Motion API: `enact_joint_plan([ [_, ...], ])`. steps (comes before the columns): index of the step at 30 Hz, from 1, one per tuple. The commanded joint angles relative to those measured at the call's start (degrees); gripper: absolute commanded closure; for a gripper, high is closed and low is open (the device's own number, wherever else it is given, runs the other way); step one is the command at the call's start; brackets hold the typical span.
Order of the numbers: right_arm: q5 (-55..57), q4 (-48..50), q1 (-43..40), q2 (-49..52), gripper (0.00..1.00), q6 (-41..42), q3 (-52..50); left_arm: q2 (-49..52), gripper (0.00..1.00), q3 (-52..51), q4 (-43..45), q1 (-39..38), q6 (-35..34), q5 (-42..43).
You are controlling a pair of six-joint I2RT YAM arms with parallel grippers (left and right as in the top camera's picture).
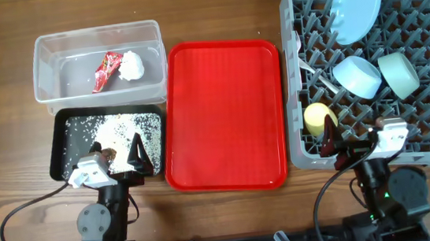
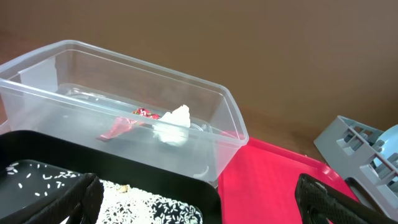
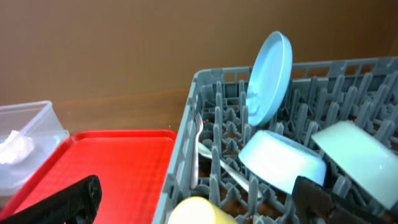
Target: Sort waste into correct bins and load items into the dishwasher rack
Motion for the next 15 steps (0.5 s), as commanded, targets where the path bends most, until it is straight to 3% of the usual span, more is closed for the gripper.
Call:
enact_joint_plan([
  [1,-0.70,5.68,-0.35,-6.14,0.00,-0.20,-7.30,-0.35,0.00,-0.26,-0.02,0.48,0.96,0.24],
  [5,-0.87,22.27,-0.35,-6.10,0.00,-0.17,-18.71,-0.35,0.00,-0.26,-0.02,0.48,0.94,0.24],
  [15,-0.92,22.01,-0.35,-6.01,0.00,-0.22,-18.56,-0.35,0.00,-0.26,-0.02,0.48,0.94,0.24],
])
